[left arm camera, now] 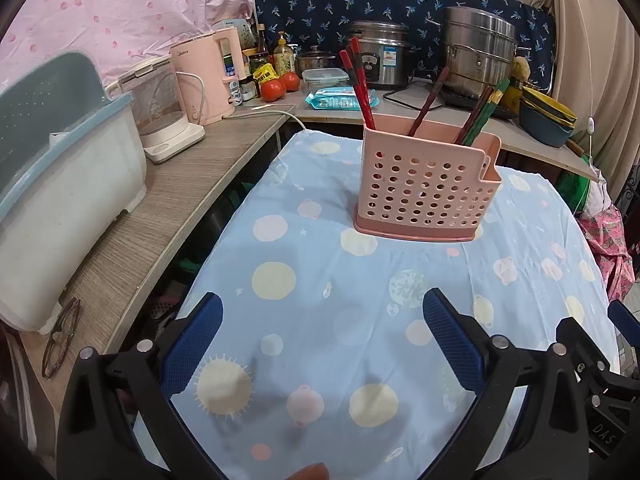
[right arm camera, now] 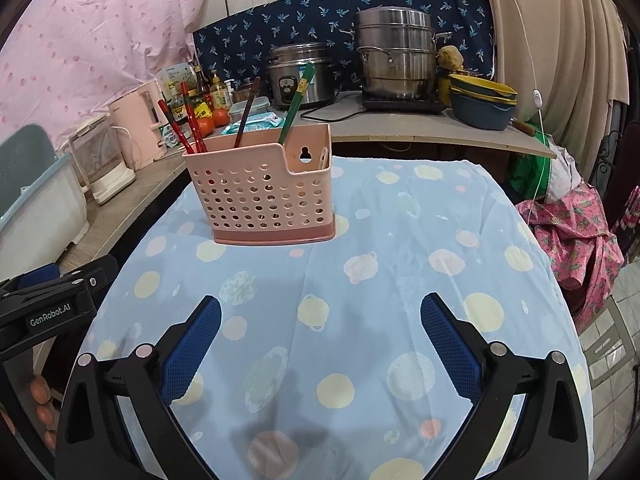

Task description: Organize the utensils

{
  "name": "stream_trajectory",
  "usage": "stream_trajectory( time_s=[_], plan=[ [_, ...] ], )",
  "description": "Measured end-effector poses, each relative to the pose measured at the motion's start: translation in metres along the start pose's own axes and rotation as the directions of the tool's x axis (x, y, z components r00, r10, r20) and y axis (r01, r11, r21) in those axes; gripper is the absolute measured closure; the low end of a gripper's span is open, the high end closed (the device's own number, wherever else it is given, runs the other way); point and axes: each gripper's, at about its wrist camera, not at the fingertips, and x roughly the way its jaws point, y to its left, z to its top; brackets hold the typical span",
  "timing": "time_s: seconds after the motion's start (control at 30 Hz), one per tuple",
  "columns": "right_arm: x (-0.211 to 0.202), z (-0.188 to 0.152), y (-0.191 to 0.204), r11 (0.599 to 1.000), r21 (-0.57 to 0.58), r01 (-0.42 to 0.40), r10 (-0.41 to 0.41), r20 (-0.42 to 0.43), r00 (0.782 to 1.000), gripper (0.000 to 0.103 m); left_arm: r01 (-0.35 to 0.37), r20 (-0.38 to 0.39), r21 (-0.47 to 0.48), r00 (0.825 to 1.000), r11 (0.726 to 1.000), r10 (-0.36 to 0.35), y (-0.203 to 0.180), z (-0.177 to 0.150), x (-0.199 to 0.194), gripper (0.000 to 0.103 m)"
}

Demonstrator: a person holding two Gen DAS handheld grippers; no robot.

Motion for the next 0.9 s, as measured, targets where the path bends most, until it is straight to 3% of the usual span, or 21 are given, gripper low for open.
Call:
stream_trajectory(
  time_s=[0.9],
  plan=[
    [0.004, -0.0034, 0.0006, 1.0, -0.004, 0.002, -0.002, -0.017, 1.0, 0.007, -0.043, -0.013, -0.002, 0.999, 0.999, 0.043, -0.0006, -0.0052, 0.0006, 0.007]
  ],
)
